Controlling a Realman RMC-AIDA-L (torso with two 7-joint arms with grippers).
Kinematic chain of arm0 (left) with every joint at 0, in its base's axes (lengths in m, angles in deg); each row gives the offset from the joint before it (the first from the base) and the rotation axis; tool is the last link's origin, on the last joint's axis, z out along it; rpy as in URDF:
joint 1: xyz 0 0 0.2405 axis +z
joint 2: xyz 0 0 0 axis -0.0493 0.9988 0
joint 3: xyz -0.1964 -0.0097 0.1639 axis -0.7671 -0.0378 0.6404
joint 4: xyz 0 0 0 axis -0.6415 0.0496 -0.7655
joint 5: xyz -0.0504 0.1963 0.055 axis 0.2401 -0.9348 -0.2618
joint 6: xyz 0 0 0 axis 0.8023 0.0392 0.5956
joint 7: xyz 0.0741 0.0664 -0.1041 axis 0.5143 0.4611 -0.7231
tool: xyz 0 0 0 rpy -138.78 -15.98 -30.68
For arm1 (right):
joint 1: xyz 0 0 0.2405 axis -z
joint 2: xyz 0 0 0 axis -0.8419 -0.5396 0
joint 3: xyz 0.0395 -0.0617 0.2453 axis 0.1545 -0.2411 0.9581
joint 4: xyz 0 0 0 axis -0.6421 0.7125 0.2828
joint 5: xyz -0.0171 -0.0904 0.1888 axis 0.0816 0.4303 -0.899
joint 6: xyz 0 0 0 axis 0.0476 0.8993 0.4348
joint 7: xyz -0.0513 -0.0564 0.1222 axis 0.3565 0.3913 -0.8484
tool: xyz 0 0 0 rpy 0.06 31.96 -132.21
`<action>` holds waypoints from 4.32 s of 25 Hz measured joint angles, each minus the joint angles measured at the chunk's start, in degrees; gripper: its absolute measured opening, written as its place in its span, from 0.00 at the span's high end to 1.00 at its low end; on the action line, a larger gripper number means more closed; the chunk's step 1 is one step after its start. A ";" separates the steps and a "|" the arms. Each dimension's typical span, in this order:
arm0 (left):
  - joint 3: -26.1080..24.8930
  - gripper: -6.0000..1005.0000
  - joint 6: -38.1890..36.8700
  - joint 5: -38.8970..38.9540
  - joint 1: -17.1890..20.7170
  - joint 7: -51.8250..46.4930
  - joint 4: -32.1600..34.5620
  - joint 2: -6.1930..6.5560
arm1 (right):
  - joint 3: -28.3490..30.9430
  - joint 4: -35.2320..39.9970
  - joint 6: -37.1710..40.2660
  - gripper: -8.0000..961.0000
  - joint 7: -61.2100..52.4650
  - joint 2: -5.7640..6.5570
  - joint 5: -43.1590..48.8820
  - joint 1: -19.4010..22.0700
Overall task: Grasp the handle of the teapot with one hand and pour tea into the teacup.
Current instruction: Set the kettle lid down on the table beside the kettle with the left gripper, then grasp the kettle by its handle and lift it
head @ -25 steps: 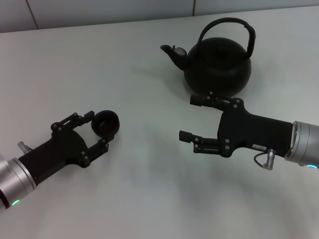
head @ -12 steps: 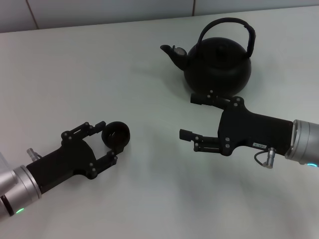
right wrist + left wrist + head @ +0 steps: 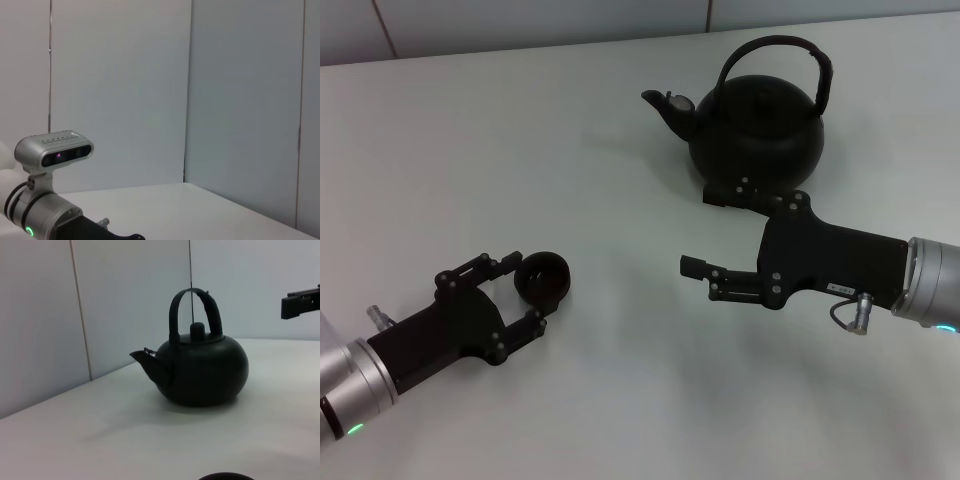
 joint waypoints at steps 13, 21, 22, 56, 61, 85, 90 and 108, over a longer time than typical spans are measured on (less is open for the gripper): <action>-0.11 0.33 1.96 0.48 0.47 -0.06 -0.07 -0.11 | -0.08 0.07 -0.01 0.14 -0.03 0.00 0.00 -0.54; -0.50 0.33 1.44 0.41 0.52 -0.09 -0.03 -0.06 | 0.02 0.01 -0.09 0.14 -0.04 0.00 0.00 -0.54; -0.53 0.33 1.17 0.41 0.52 -0.09 -0.03 -0.03 | 0.02 0.00 -0.09 0.14 -0.08 0.00 0.00 -0.54; 1.16 0.14 -3.39 -0.01 3.26 -3.84 4.03 0.49 | -0.08 -0.10 -0.08 0.14 -0.12 -0.09 0.00 -0.54; 2.40 0.15 -6.14 -0.47 6.42 -9.05 8.98 1.17 | -0.33 -0.16 -0.08 0.14 -0.09 -0.09 0.00 -0.48; -8.08 0.15 -25.31 -36.54 9.05 -44.00 47.80 2.81 | 1.23 -0.46 -2.21 0.14 -0.03 -0.22 -0.09 0.22; -11.07 0.15 -25.66 -37.16 8.67 -42.11 47.24 1.84 | 3.48 -0.54 -2.00 0.14 -0.03 -0.24 -0.19 0.66; -11.19 0.15 -25.97 -37.19 9.01 -42.49 47.03 1.06 | 3.98 -5.83 -4.58 0.14 4.41 -0.20 -14.82 2.25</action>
